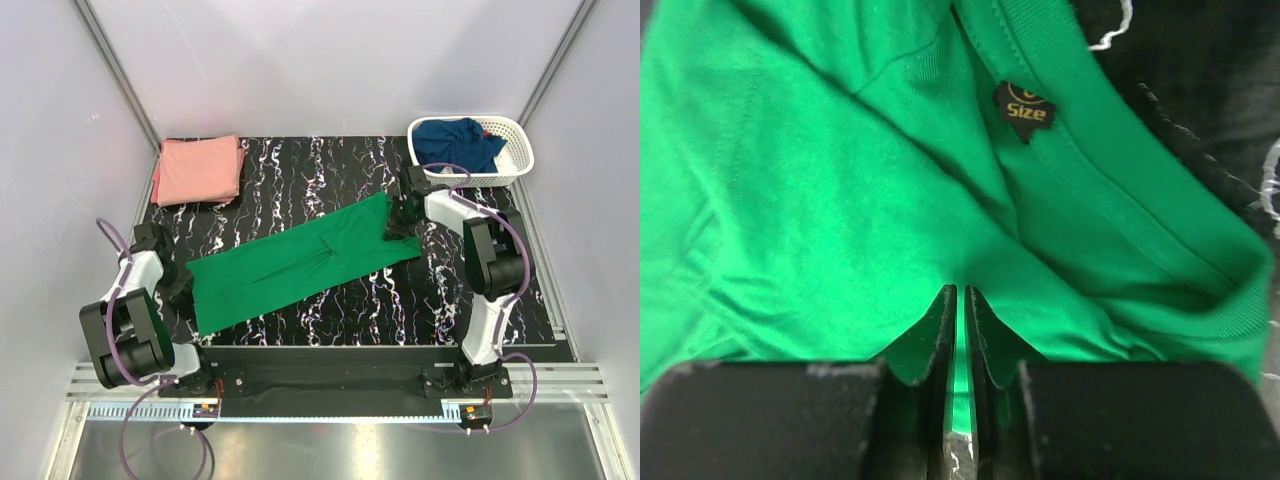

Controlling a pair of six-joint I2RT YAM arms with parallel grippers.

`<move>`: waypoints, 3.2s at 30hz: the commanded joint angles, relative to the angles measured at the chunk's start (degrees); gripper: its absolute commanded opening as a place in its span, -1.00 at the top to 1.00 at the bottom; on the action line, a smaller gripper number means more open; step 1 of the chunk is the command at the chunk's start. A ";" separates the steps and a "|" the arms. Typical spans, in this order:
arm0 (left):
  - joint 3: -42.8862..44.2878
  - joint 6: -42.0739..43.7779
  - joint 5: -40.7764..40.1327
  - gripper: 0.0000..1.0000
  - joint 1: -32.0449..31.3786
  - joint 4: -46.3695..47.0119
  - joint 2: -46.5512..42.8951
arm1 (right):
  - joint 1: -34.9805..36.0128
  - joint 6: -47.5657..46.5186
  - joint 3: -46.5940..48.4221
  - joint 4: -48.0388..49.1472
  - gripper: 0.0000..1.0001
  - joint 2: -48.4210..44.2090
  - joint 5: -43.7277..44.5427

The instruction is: Fold and stack the t-shirts

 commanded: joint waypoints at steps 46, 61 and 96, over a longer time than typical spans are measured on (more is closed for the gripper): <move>5.28 7.31 34.22 -0.30 -12.19 14.52 1.34 | 0.97 5.14 18.39 2.14 1.00 8.37 -4.74; 8.89 11.36 17.17 -0.32 -19.12 5.64 -3.75 | 0.79 -11.55 33.48 -8.65 1.00 23.84 7.02; -8.07 -3.49 12.43 -0.30 -25.28 16.63 -2.34 | -1.85 -6.47 39.39 -0.24 1.00 22.79 -10.02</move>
